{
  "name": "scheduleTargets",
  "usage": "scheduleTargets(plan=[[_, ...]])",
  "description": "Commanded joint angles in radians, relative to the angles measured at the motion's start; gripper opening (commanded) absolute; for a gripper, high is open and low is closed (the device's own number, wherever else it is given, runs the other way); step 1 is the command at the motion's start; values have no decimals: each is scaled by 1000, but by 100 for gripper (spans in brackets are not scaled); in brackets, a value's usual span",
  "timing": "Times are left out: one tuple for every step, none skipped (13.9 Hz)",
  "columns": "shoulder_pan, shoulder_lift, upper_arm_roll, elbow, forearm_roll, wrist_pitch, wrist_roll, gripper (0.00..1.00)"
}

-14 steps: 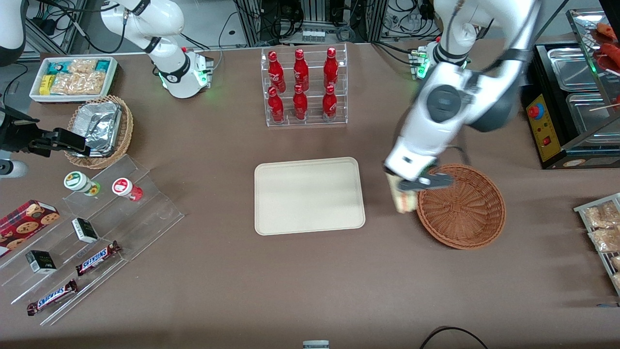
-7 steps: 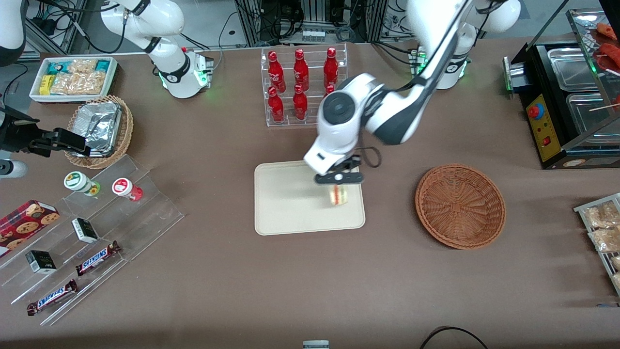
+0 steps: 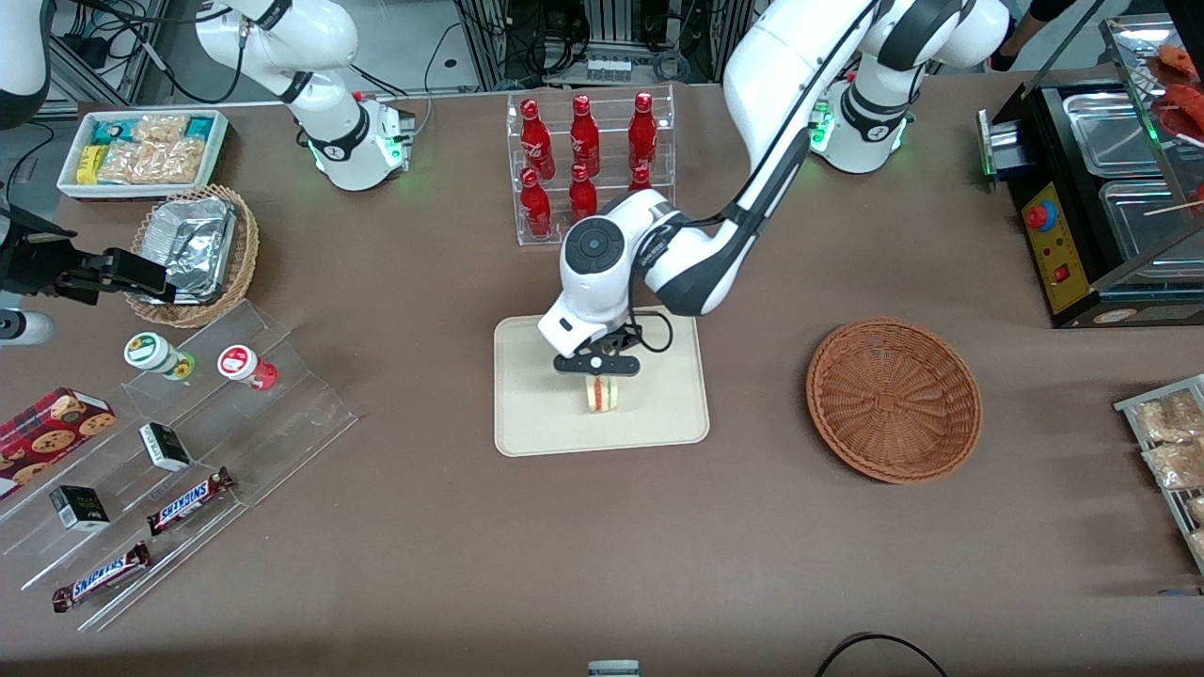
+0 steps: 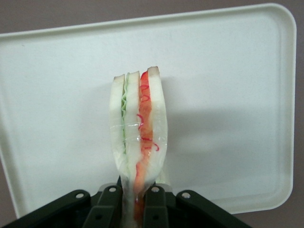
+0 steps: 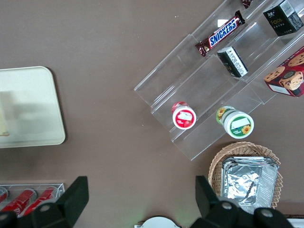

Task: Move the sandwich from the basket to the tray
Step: 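Lower the sandwich onto the tray and open the left gripper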

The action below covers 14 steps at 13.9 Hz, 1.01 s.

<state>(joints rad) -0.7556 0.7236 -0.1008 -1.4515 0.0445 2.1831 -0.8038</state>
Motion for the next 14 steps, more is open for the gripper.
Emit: scheduleTargets(plan=[[-27,43,16,39,20,14,-18,0],[-27,46,16,37,20,29,-18,0],[-28,48,16,33,21,35,-20,0],[-30,48,16,31,21,35,-20,0],[-30,48,16,29,21,35,-18,17],[-30,48,16,31,23,35,-12,61],[-30,45,16,31,24,32,-9,100],[-28,40,16,33,35,26,-14,100],[-25,31,20,33,41,21,-18,100],[-19,23,21,37,41,8,-18,100],[-18,1,21,39,38,-17,-20,100],[-15,-25,24,40,35,-51,-21,100],[-2,-62,24,43,32,-99,-21,100],[13,-96,24,43,29,-145,-23,100]])
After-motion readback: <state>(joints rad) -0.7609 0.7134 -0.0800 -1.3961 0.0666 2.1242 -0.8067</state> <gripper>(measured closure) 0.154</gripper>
